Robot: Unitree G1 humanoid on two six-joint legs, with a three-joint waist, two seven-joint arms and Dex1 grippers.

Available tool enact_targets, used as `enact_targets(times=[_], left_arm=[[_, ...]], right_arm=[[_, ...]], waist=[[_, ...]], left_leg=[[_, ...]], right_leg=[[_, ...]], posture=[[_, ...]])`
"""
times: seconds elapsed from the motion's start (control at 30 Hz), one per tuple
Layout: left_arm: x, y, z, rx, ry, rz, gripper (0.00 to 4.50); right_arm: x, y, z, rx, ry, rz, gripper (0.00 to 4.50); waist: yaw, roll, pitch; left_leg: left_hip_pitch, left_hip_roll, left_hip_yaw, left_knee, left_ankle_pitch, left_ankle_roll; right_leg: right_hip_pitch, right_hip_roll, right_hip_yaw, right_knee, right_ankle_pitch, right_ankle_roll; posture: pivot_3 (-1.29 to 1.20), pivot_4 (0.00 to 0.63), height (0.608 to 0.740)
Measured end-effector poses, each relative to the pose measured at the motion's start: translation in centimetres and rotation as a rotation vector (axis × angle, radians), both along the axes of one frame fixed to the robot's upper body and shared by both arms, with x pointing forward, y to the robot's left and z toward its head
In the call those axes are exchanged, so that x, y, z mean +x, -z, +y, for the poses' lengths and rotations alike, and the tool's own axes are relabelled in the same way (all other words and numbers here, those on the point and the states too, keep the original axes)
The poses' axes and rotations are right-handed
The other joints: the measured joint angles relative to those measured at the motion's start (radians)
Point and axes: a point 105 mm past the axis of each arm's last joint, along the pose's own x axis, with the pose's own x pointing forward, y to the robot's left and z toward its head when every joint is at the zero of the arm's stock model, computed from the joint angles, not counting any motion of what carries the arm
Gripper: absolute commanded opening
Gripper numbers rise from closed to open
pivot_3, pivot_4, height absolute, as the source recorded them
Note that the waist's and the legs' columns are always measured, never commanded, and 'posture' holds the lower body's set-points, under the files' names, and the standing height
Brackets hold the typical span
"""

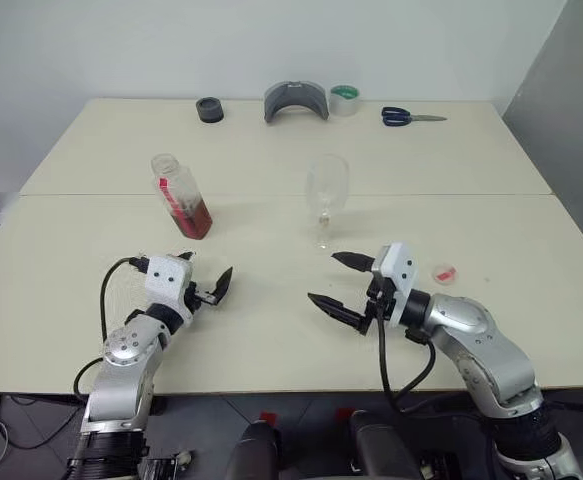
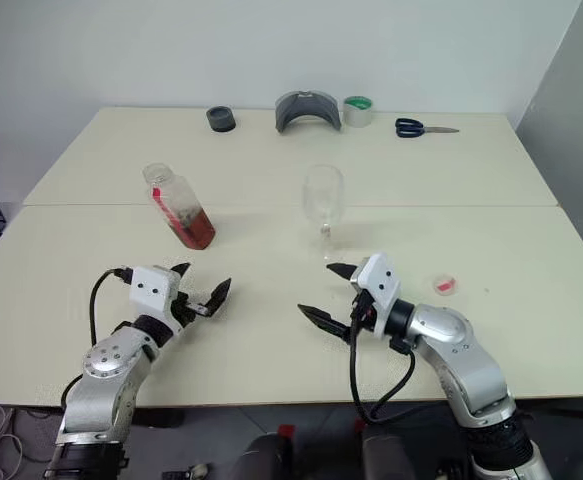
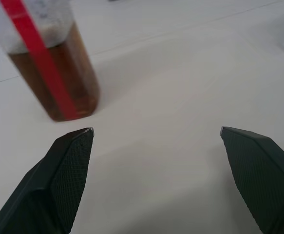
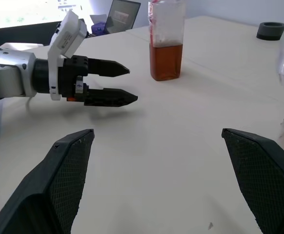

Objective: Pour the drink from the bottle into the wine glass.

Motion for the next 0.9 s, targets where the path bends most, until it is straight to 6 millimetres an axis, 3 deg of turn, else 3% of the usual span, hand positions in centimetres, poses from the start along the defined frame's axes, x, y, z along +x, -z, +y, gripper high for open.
enact_targets(times=[0.23,0.57,0.9], left_arm=[[1.7,-0.7,1.9,-0.012,-0.053,-0.015,4.5],[4.2,-2.2,3.4,-0.017,-0.032,-0.024,4.5],[6.1,-3.5,3.2,-0.014,0.005,-0.051,4.5]], right_arm=[[0.1,-2.2,1.1,0.039,-0.026,-0.014,4.47],[-0.1,-2.8,1.7,0.042,-0.065,-0.008,4.47],[-0.8,-2.9,2.2,0.001,-0.129,-0.023,4.47]], waist=[[0.002,0.0,0.0],[0.003,0.0,0.0],[0.002,0.0,0.0]], left_leg=[[0.0,-0.001,0.0,0.0,0.0,0.0],[-0.001,-0.001,0.0,0.0,0.0,0.0],[-0.001,-0.001,-0.001,0.0,0.0,0.0]], right_leg=[[0.0,0.0,-0.001,0.0,0.0,0.0],[0.0,0.0,-0.001,0.0,0.0,0.0],[0.0,0.0,-0.001,0.0,0.0,0.0]], posture=[[0.0,0.15,0.74],[0.0,0.15,0.74],[0.0,0.15,0.74]])
